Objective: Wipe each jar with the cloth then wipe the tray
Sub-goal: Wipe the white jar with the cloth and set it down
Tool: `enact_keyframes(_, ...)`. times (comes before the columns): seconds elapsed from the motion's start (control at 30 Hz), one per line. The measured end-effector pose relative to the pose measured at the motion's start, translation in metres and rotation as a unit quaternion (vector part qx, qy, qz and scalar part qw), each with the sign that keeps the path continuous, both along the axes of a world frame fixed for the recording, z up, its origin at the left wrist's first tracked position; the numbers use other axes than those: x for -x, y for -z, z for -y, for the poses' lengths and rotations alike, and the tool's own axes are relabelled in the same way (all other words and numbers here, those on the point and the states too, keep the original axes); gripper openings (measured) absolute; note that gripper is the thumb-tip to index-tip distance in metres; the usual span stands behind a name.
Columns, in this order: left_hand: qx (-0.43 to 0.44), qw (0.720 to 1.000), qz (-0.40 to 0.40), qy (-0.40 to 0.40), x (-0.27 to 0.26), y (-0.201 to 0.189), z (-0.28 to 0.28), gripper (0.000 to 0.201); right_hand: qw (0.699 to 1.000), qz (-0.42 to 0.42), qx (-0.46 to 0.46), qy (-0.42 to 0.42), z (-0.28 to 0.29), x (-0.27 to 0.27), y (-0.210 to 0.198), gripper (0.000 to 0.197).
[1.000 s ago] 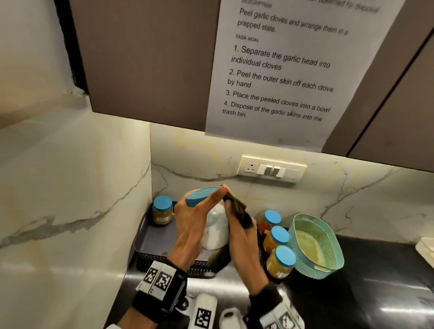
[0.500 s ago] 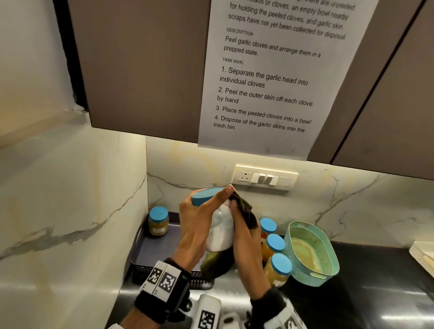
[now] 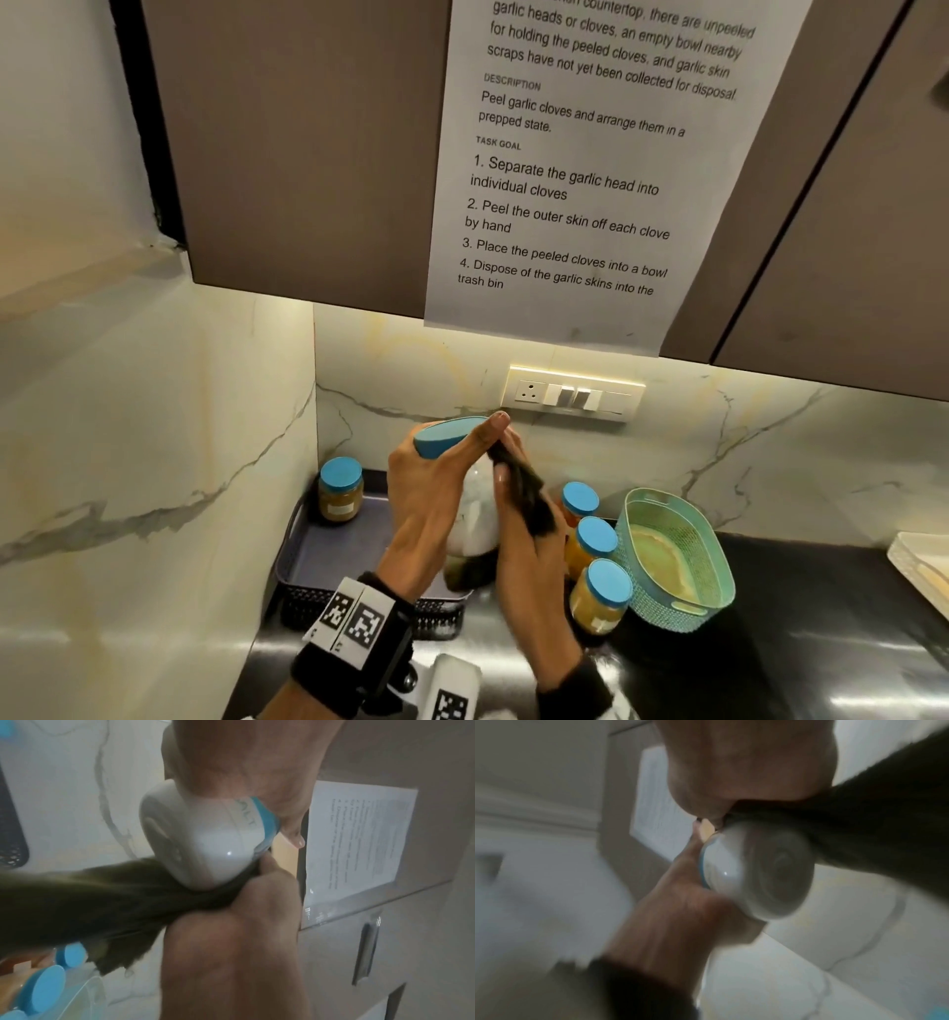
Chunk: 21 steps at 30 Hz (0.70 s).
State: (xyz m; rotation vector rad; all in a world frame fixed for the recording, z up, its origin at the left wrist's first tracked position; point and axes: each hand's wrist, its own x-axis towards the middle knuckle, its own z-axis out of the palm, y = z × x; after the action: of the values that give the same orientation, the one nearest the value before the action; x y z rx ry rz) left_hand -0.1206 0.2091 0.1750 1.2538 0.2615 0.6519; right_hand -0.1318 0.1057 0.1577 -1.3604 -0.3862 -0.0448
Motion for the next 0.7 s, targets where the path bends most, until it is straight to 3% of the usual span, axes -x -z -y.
enact_keyframes(0.07,-0.021,1.0,-0.005,-0.023,0.003,0.001,0.007,0.07,0.999,-0.044,-0.009,-0.004,0.002,-0.012,-0.013,0.021)
enact_keyframes(0.13,-0.026,0.999,-0.007,-0.022,0.004,-0.001,0.01,0.068,0.999,-0.033,0.003,0.002,0.001,-0.008,-0.016,0.017)
enact_keyframes(0.27,0.031,0.999,-0.011,-0.032,0.001,-0.002,0.005,0.097,0.996,0.078,0.043,0.026,-0.004,0.015,0.008,0.051)
enact_keyframes(0.37,0.019,0.999,-0.033,-0.035,0.006,-0.006,0.011,0.088,0.991,0.106,0.08,0.013,-0.007,0.009,0.012,0.058)
enact_keyframes(0.43,0.028,0.998,-0.048,-0.005,0.01,-0.006,0.018,0.08,0.995,0.071,0.061,0.031,-0.003,0.001,0.008,0.064)
enact_keyframes(0.57,0.023,0.996,-0.077,0.045,0.021,-0.009,0.017,0.09,0.994,-0.094,-0.041,-0.022,0.014,-0.016,0.001,0.051)
enact_keyframes(0.7,0.041,0.993,-0.098,0.059,0.026,-0.013,0.015,0.063,0.981,-0.169,-0.073,-0.064,0.018,-0.014,0.002,0.066)
